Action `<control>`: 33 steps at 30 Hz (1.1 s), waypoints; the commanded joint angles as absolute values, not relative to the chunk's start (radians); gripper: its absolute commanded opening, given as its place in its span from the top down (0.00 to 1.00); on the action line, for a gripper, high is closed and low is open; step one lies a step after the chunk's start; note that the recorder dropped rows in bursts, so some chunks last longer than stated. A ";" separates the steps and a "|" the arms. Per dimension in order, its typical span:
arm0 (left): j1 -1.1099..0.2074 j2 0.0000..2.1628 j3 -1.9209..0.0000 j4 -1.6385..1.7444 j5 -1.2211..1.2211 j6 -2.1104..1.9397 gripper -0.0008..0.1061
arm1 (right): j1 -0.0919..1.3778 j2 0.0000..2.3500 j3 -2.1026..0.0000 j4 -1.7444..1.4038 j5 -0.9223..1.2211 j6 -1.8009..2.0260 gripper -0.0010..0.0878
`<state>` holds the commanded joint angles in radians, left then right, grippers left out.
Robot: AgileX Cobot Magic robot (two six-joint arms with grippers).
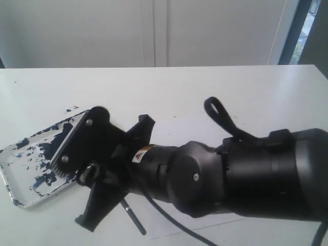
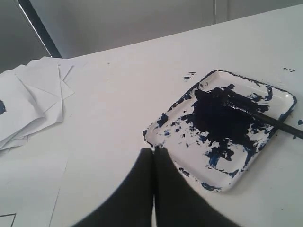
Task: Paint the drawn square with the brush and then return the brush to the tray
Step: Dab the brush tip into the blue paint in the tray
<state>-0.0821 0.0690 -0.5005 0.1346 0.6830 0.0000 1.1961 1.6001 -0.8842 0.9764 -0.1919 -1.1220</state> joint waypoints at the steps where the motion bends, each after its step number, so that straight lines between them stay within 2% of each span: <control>1: -0.082 0.069 -0.501 0.135 0.705 0.000 0.99 | 1.196 1.595 -0.884 0.976 -0.192 -1.122 0.56; 18: -0.082 0.069 -0.501 0.135 0.733 0.000 0.99 | 1.196 1.596 -0.884 1.013 -0.180 -1.039 0.56; 21: -0.082 0.069 -0.501 0.135 0.733 0.000 0.99 | 1.196 1.596 -0.884 0.863 -0.184 -0.867 0.56; 27: -0.082 0.069 -0.501 0.135 0.733 0.000 0.99 | 1.196 1.598 -0.884 0.323 -0.150 -0.247 0.56; 33: -0.082 0.069 -0.501 0.135 0.733 0.000 0.99 | 1.196 1.598 -0.882 0.288 -0.015 -0.197 0.56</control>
